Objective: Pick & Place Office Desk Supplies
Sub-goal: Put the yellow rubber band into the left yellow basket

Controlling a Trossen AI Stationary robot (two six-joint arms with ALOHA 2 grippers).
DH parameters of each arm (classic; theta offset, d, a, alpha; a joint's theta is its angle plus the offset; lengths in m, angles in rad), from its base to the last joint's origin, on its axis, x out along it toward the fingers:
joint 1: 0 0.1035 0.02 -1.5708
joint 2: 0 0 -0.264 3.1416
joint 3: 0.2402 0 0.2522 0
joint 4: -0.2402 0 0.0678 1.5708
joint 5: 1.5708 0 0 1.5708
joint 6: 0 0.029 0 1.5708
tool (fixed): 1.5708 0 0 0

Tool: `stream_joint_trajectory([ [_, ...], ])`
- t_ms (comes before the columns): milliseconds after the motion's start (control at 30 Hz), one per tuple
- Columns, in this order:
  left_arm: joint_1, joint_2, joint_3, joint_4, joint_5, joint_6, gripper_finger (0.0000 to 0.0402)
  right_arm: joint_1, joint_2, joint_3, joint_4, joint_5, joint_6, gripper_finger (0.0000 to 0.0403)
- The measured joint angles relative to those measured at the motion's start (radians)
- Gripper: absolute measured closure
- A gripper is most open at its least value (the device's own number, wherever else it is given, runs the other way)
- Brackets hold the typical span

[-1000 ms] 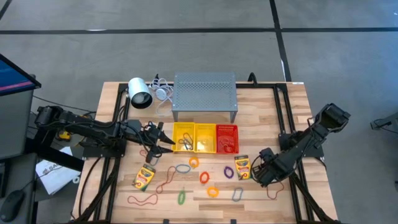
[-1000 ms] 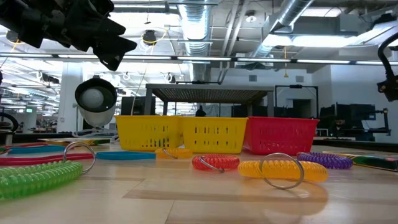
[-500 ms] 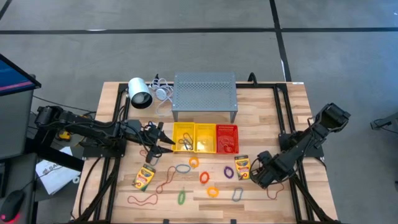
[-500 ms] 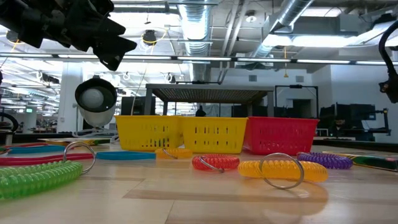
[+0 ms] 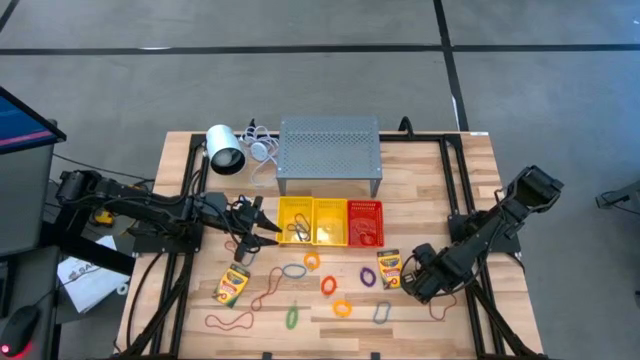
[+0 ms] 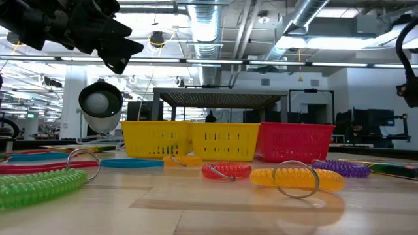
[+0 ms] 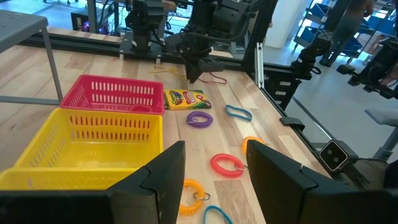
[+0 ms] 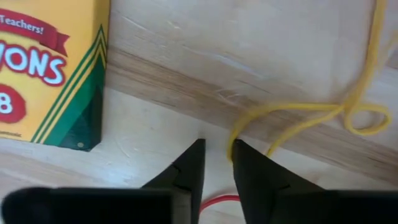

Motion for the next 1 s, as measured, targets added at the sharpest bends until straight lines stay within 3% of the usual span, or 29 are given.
stream_joint_trajectory([
  [267,0.000,0.000,0.000,0.000,0.000,-0.001,0.0234,0.001,0.001,-0.001,0.000,0.001,-0.025,0.0397],
  [1000,0.000,0.000,0.000,0.001,0.000,-0.001,0.0234,-0.009,0.005,0.081,-0.124,0.001,-0.149,0.0403],
])
